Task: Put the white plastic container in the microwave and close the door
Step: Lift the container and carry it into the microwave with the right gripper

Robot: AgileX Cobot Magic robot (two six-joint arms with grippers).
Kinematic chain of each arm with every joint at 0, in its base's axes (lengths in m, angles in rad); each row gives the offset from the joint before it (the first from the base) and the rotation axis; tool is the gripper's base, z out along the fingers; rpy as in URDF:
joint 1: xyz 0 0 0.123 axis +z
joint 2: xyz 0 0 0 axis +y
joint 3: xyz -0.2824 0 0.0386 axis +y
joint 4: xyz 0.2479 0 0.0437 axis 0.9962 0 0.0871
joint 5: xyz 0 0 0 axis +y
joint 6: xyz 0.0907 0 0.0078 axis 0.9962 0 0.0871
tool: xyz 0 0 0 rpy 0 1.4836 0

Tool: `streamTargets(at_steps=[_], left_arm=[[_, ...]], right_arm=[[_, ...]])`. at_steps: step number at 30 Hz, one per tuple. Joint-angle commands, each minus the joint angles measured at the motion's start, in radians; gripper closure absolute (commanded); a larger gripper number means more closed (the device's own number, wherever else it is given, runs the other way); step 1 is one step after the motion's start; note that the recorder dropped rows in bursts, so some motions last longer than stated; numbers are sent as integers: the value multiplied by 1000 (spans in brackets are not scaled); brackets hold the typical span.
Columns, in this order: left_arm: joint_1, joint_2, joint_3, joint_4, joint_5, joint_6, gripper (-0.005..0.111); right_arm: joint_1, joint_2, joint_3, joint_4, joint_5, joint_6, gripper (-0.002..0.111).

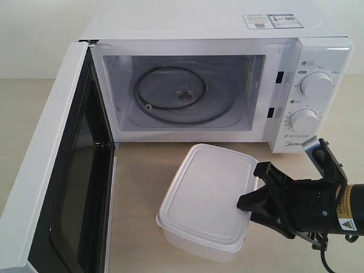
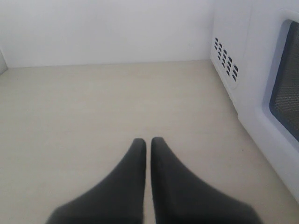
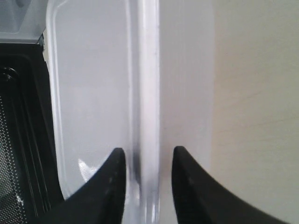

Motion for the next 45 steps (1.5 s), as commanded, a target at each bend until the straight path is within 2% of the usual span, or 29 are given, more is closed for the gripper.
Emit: streamTargets(at_steps=[1, 6, 14, 26, 30, 34, 38, 42, 45], left_arm=[[2, -3, 4, -6, 0, -6, 102], [2, -3, 4, -6, 0, -6, 102], [2, -3, 4, -6, 0, -6, 102], [2, -3, 4, -6, 0, -6, 102], [2, -3, 4, -6, 0, -6, 102], [2, -3, 4, -6, 0, -6, 102], [2, -3, 4, -6, 0, -6, 102], [2, -3, 4, -6, 0, -6, 102], [2, -3, 4, -6, 0, -6, 102]], right_arm=[[3, 0, -8, 2, -11, -20, 94], [3, 0, -8, 2, -11, -29, 109], [3, -2, -8, 0, -35, -40, 108], [9, -2, -8, 40, -196, -167, 108], [185, -2, -8, 369, -179, -292, 108], [366, -2, -8, 830, -158, -493, 108], [506, -2, -9, 1226, -167, -645, 108], [551, -2, -16, 1401, -265, -736, 108], [551, -2, -58, 1440, -225, -740, 108]])
